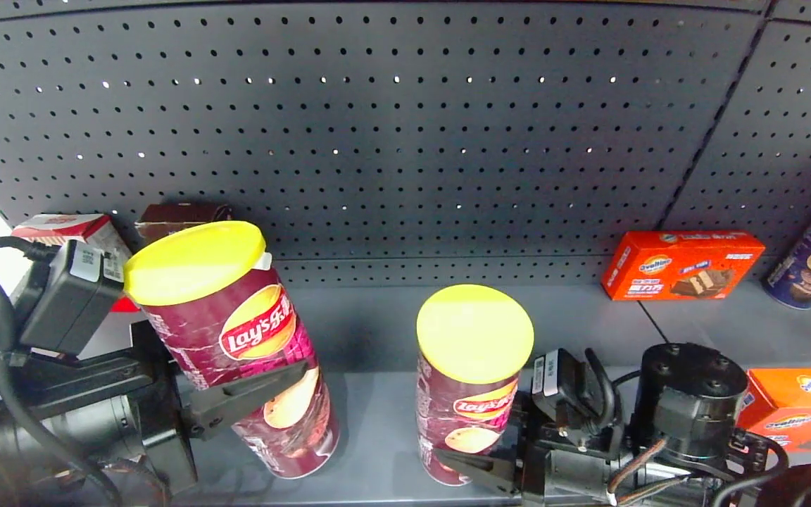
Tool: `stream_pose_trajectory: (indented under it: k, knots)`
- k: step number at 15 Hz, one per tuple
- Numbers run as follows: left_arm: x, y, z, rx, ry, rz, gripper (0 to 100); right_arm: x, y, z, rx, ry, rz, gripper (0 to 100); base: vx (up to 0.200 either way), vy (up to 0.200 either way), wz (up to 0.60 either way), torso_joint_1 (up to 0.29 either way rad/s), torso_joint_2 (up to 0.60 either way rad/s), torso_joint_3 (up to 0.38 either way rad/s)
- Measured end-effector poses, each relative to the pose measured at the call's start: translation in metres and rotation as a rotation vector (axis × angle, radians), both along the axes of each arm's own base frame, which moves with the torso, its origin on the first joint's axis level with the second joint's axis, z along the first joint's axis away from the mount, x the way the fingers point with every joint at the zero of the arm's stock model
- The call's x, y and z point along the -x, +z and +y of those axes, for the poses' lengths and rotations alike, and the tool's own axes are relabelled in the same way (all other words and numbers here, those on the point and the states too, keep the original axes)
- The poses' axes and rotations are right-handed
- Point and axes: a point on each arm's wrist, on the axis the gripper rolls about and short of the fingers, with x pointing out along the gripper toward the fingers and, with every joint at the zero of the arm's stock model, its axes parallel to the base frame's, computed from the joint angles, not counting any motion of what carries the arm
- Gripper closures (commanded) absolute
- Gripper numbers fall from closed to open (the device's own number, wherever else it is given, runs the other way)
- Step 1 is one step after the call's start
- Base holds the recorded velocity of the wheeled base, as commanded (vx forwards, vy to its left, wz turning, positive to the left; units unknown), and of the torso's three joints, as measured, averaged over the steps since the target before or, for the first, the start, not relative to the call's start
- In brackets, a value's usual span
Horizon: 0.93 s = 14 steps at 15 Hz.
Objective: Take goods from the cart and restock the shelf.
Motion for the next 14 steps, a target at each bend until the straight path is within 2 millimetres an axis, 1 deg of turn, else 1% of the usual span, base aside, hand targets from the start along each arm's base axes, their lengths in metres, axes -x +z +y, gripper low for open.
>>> stream_pose_trajectory:
  k: [4,5,7,9,12,14]
  knots:
    - [0.0,0.0,0.0,0.001,0.0,-0.001,100,-0.005,-0.007,0.004,0.011,-0.001,0.009,100,0.0,0.0,0.0,0.0,0.0,0.0]
    - [0.0,0.0,0.0,0.001,0.0,-0.002,100,-0.006,-0.008,0.005,0.012,-0.001,0.008,0,0.0,0.0,0.0,0.0,0.0,0.0]
    - [0.001,0.001,0.0,0.002,-0.001,-0.003,100,-0.007,-0.012,0.004,0.032,-0.01,0.024,0,0.0,0.0,0.0,0.0,0.0,0.0]
    - [0.001,0.001,0.0,0.002,-0.001,-0.003,100,-0.007,-0.011,0.004,0.027,-0.028,0.015,0,0.0,0.0,0.0,0.0,0.0,0.0]
    - [0.002,0.001,0.0,0.002,-0.004,-0.005,100,-0.002,-0.003,-0.005,0.016,-0.066,-0.001,0,0.0,0.0,0.0,0.0,0.0,0.0]
    - [0.002,0.001,0.0,0.002,-0.005,-0.006,100,0.007,0.007,-0.018,-0.002,-0.081,-0.022,0,0.0,0.0,0.0,0.0,0.0,0.0]
